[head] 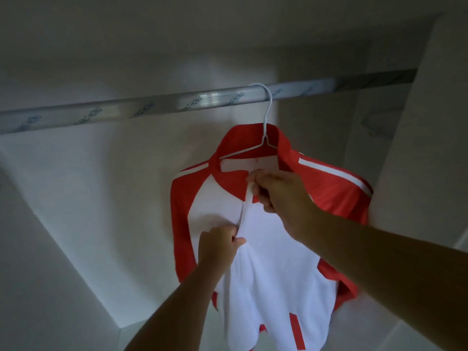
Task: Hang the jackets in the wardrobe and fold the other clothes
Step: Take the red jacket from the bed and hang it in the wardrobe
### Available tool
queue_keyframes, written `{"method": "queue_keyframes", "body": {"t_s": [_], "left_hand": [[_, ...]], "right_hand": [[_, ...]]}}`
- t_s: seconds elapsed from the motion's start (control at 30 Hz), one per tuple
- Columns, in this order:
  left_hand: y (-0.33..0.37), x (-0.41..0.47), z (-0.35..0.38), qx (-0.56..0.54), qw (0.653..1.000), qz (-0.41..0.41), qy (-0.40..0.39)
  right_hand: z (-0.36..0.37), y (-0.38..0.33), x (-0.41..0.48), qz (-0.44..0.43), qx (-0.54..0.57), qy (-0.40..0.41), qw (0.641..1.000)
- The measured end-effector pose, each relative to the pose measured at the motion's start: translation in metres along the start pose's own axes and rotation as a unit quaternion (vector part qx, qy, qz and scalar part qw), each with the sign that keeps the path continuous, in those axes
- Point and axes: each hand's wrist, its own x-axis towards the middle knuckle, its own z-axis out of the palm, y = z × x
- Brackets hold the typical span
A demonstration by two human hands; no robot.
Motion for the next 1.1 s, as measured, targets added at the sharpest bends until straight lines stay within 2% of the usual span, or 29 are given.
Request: {"method": "queue_keyframes", "body": {"t_s": [0.13,0.2,0.27,0.33,0.37,0.43,0.5,0.53,0.6,0.67,0.73,0.77,0.8,0.87,0.9,1.0,1.07,1.1], "left_hand": [[-0.001,0.0,0.005,-0.011,1.0,-0.023,0.006],[-0.003,0.002,0.0,-0.014,0.999,-0.029,-0.02],[-0.006,0.005,-0.012,-0.021,0.998,-0.045,-0.046],[-0.001,0.01,-0.031,-0.04,0.997,-0.064,-0.022],[0.006,0.014,-0.041,-0.054,0.997,-0.061,0.017],[0.025,0.018,-0.061,-0.118,0.986,-0.029,0.114],[0.049,0.022,-0.079,-0.194,0.966,0.012,0.172],[0.063,0.026,-0.087,-0.216,0.959,0.023,0.18],[0.088,0.042,-0.094,-0.272,0.947,0.023,0.17],[0.107,0.065,-0.098,-0.36,0.925,-0.056,0.106],[0.114,0.086,-0.099,-0.393,0.907,-0.142,0.046],[0.114,0.092,-0.1,-0.38,0.911,-0.157,0.031],[0.112,0.096,-0.101,-0.369,0.914,-0.165,0.021],[0.107,0.101,-0.103,-0.379,0.909,-0.175,0.006],[0.106,0.103,-0.103,-0.384,0.907,-0.173,0.001],[0.109,0.104,-0.1,-0.336,0.929,-0.151,0.018],[0.114,0.101,-0.099,-0.312,0.938,-0.147,0.043],[0.117,0.099,-0.099,-0.319,0.935,-0.148,0.047]], "right_hand": [[0.001,0.005,-0.009,0.034,-0.131,-0.125,0.983],[-0.007,0.004,-0.008,0.02,-0.182,-0.16,0.97],[-0.025,0.005,-0.001,-0.087,-0.285,-0.097,0.95],[-0.051,0.007,0.009,-0.242,-0.437,0.053,0.865],[-0.066,0.007,0.015,-0.271,-0.483,0.112,0.825],[-0.094,0.01,0.028,-0.187,-0.557,0.139,0.797],[-0.111,0.019,0.036,-0.064,-0.634,0.1,0.765],[-0.116,0.023,0.037,-0.05,-0.656,0.085,0.748],[-0.122,0.026,0.034,-0.098,-0.643,0.047,0.758],[-0.127,0.022,0.025,-0.15,-0.572,-0.037,0.806],[-0.132,0.021,0.011,-0.076,-0.5,-0.155,0.848],[-0.135,0.023,0.004,-0.017,-0.502,-0.202,0.841],[-0.137,0.025,-0.003,0.024,-0.531,-0.224,0.817],[-0.145,0.028,-0.012,0.044,-0.599,-0.211,0.771],[-0.146,0.025,-0.016,0.046,-0.613,-0.19,0.765],[-0.142,0.012,-0.026,0.015,-0.688,-0.065,0.723],[-0.133,0.006,-0.037,-0.037,-0.677,0.032,0.734],[-0.127,0.005,-0.045,-0.053,-0.681,0.042,0.729]]}}
